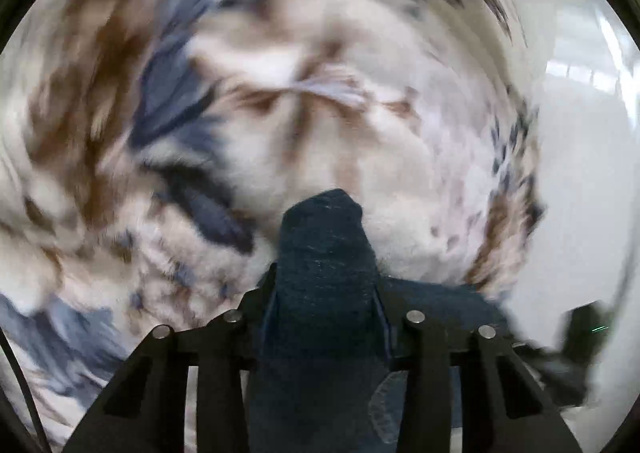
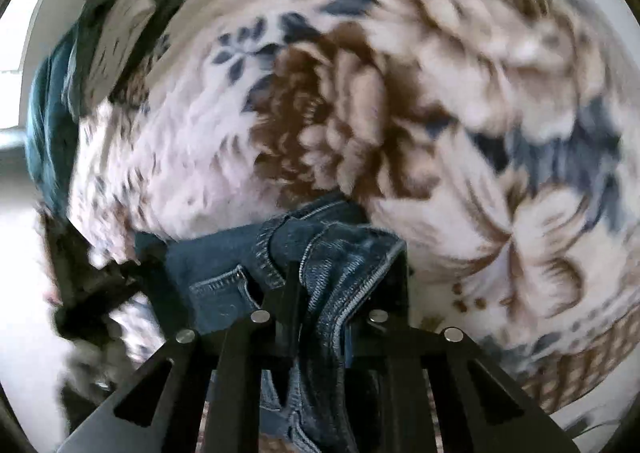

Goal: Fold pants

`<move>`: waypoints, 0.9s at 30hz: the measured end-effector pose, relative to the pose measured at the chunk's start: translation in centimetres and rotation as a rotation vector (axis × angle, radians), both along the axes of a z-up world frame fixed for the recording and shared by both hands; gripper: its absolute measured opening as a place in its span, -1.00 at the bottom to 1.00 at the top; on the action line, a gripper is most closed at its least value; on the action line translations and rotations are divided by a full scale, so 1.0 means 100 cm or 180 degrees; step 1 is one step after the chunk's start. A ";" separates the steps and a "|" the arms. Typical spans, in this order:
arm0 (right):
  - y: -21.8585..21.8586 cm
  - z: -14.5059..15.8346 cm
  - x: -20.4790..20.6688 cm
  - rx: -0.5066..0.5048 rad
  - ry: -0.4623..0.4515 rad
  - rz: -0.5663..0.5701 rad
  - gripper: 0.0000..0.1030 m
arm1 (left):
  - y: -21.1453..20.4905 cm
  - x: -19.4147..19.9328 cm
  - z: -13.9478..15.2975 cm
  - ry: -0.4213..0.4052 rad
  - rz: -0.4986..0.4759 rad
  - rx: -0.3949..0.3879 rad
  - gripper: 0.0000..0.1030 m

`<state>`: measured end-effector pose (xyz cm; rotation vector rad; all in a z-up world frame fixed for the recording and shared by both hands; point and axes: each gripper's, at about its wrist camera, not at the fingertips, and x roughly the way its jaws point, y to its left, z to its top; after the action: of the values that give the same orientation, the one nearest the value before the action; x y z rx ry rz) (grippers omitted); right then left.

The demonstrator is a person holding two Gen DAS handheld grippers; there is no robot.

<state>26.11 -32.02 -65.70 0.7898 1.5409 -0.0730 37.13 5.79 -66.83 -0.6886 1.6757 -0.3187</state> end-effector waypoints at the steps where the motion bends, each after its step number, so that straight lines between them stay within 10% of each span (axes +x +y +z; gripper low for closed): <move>1: -0.005 -0.009 -0.002 0.0054 0.0088 -0.0083 -0.67 | 0.011 -0.001 -0.008 0.0113 0.0201 -0.0187 -0.31; 5: -0.008 -0.017 -0.003 0.0211 0.0226 -0.0096 -0.59 | 0.029 -0.005 -0.016 0.0294 0.0441 -0.0601 -0.23; 9: -0.010 -0.001 -0.016 0.0391 0.0209 -0.0175 0.40 | 0.024 -0.003 0.010 0.0085 0.0239 -0.0448 -0.02; 15: 0.013 -0.011 -0.047 0.0470 0.0387 -0.0109 0.40 | 0.006 0.021 0.018 -0.0164 0.0019 -0.0076 0.05; 17: 0.013 -0.011 -0.055 0.0240 0.0367 -0.0167 0.01 | -0.006 0.027 0.009 -0.0127 -0.0254 0.0103 -0.49; 19: 0.006 -0.009 -0.063 0.0200 0.0305 -0.0277 -0.63 | -0.013 0.031 0.007 -0.0164 -0.0431 0.0253 -0.53; 24: -0.004 -0.021 -0.075 0.0329 0.0334 -0.0307 -0.60 | -0.001 0.038 0.010 -0.0222 -0.0367 0.0517 -0.51; 27: -0.009 -0.015 -0.076 0.0494 0.0361 -0.0311 0.21 | 0.017 0.030 0.029 -0.0251 -0.0119 0.0427 -0.36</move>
<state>18.47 -32.93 -67.21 0.9987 1.6286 -0.0717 40.12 7.50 -63.88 -0.5389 1.6204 -0.2540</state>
